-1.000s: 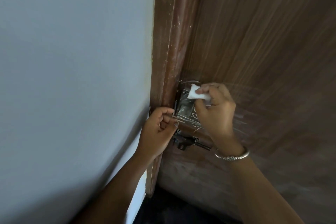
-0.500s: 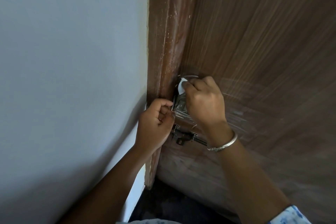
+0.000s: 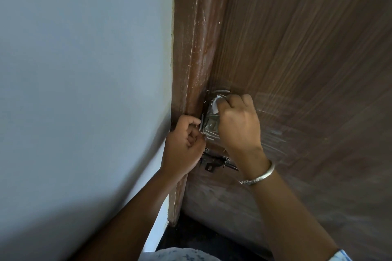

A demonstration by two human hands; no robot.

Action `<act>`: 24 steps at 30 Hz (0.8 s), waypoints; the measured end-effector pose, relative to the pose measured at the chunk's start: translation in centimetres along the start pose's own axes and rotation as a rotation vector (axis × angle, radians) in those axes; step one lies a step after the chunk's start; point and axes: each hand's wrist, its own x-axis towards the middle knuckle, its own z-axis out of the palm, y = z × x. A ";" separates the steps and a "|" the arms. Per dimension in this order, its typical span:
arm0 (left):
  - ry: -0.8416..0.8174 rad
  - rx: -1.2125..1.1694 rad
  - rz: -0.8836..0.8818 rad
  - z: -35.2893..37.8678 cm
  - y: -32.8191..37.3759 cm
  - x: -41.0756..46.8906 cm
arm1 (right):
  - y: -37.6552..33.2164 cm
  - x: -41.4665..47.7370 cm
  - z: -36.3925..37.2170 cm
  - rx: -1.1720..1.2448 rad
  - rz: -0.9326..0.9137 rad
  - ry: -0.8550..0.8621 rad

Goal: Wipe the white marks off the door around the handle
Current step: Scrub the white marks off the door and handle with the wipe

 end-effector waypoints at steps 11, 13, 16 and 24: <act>0.001 0.009 0.004 0.0 0.0 0.0 | -1.5 0.9 -0.1 -0.065 -0.023 -0.063; -0.007 -0.003 -0.008 0.0 0.0 0.0 | -0.9 0.3 -0.4 -0.040 0.061 -0.037; -0.005 0.012 -0.002 0.0 0.0 0.0 | -0.6 -0.4 -0.3 0.003 0.126 -0.029; -0.005 0.140 0.096 0.0 0.6 0.1 | -1.9 0.6 -0.1 -0.094 0.003 -0.020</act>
